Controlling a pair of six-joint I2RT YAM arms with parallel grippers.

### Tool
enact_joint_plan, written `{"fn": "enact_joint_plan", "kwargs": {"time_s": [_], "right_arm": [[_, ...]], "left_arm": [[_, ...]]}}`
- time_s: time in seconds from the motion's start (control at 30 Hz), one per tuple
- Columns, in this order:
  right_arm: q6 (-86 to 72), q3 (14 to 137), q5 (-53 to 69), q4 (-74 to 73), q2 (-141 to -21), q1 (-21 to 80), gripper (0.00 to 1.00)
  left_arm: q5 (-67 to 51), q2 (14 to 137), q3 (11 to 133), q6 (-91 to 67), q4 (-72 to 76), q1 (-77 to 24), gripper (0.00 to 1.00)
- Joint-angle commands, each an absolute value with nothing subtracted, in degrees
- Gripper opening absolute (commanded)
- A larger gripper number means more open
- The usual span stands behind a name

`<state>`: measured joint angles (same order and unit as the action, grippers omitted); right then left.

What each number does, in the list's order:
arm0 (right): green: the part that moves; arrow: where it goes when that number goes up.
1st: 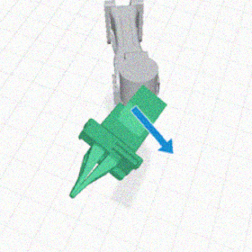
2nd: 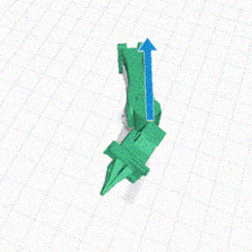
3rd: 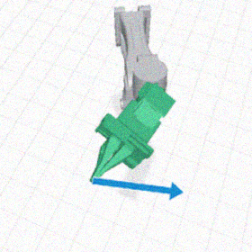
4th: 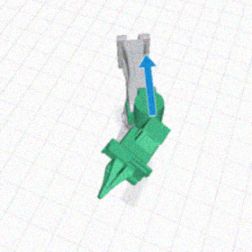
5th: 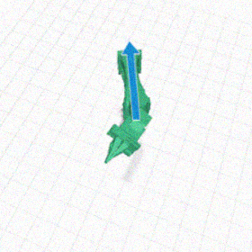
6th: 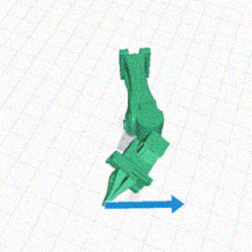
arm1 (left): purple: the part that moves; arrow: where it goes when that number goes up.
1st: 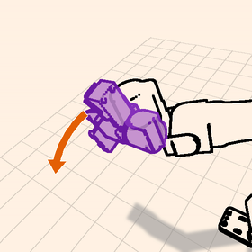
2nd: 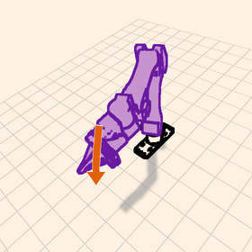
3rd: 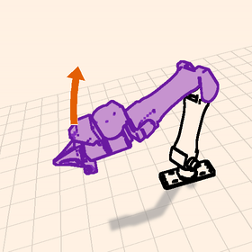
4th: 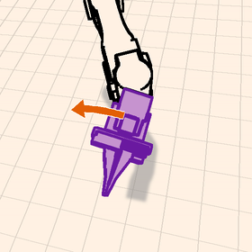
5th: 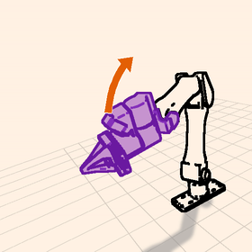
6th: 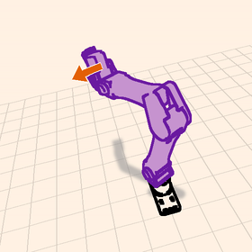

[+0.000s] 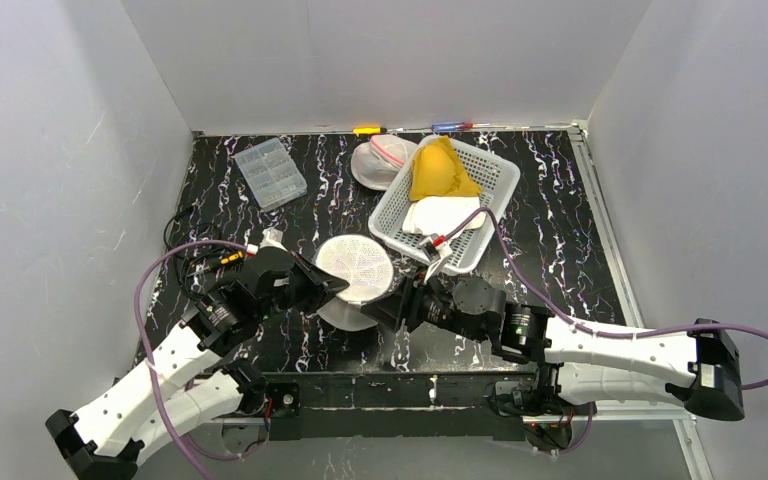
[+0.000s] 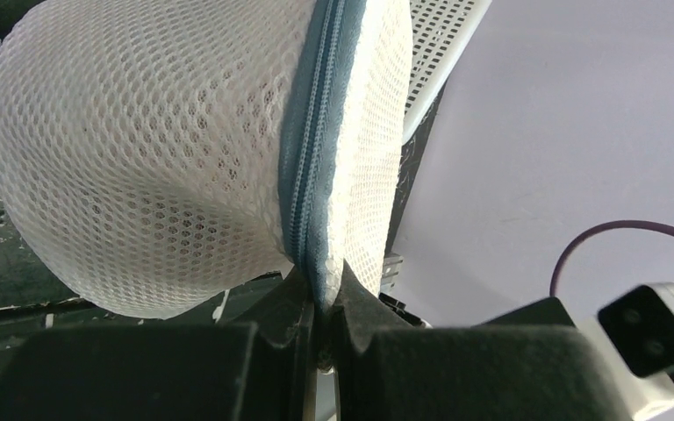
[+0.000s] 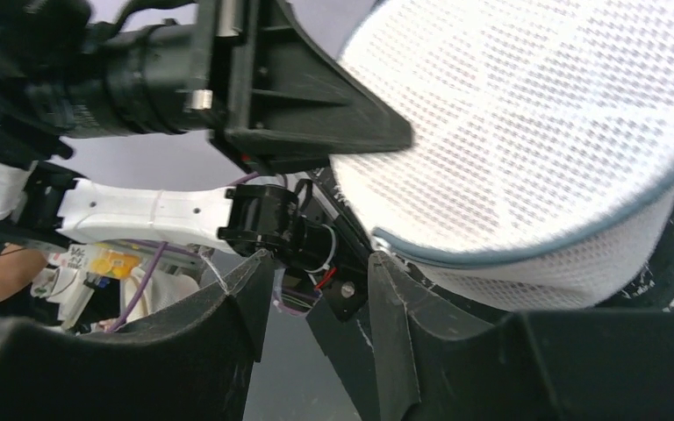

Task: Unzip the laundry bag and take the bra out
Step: Unzip the laundry bag at the center of the board.

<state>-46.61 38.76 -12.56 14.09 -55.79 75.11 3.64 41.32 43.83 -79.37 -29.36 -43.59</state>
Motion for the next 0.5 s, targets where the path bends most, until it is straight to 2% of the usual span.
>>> {"fn": "enact_joint_plan", "kwargs": {"time_s": [0.0,0.47], "right_arm": [[-48.5,37.0,-17.2,15.6,-54.9,75.3,0.51],[-46.9,37.6,-14.1,15.2,-57.6,75.3,0.52]], "left_arm": [[5.1,40.2,44.9,-80.0,-31.2,-43.2,0.0],[5.4,41.1,47.7,-85.1,-36.2,-43.2,0.0]]}}
